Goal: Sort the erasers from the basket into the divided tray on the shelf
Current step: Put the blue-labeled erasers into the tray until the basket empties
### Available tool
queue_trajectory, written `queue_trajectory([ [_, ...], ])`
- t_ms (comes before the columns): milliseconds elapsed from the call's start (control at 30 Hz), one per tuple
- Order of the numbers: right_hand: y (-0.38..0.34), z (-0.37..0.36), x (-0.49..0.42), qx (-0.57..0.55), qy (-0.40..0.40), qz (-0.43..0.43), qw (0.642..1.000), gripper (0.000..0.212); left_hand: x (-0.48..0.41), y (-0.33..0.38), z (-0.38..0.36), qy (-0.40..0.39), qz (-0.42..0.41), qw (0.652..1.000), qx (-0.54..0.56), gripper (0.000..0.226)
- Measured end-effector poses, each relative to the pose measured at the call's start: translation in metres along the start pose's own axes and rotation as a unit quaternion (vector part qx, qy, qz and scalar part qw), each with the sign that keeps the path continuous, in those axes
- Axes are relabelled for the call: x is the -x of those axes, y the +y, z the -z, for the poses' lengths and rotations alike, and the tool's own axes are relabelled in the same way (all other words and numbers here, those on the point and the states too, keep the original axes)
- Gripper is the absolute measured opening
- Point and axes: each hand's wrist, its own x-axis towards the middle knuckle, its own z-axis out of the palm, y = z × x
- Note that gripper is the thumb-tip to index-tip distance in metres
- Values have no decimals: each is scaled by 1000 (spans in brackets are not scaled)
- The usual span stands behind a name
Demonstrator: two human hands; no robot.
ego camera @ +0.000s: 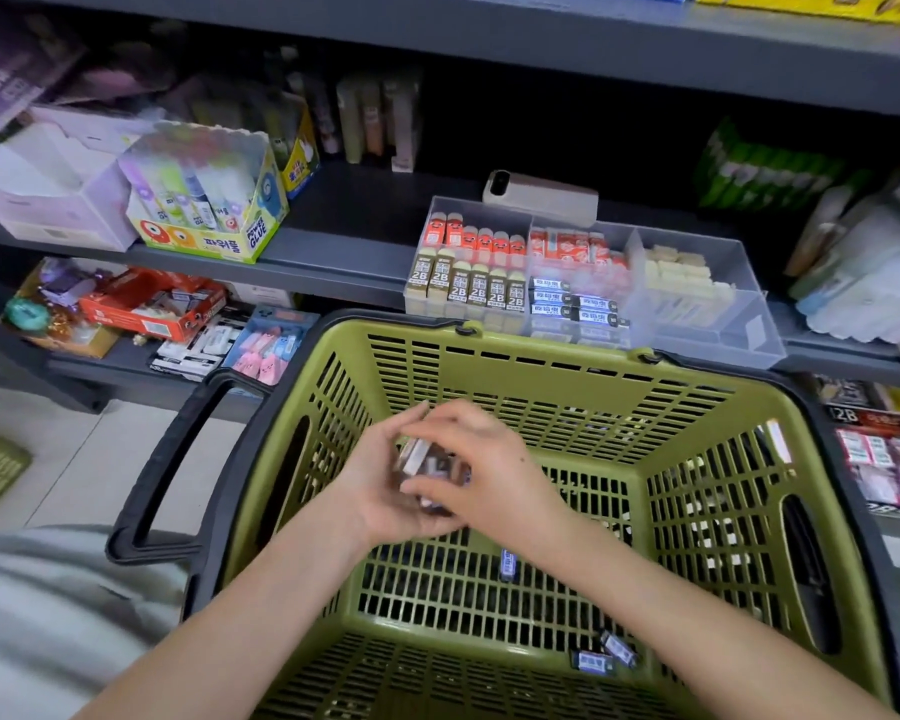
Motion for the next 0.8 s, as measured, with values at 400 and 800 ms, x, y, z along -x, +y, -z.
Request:
queue_trajectory([
  [400,142,-41,30,145,-114,-351,918,51,1,2,-2,-63,9,997,37,23],
  [800,152,-42,37,-49,-177,-389,903,10,-4,4,-3,-10,-8,999,-39,21],
])
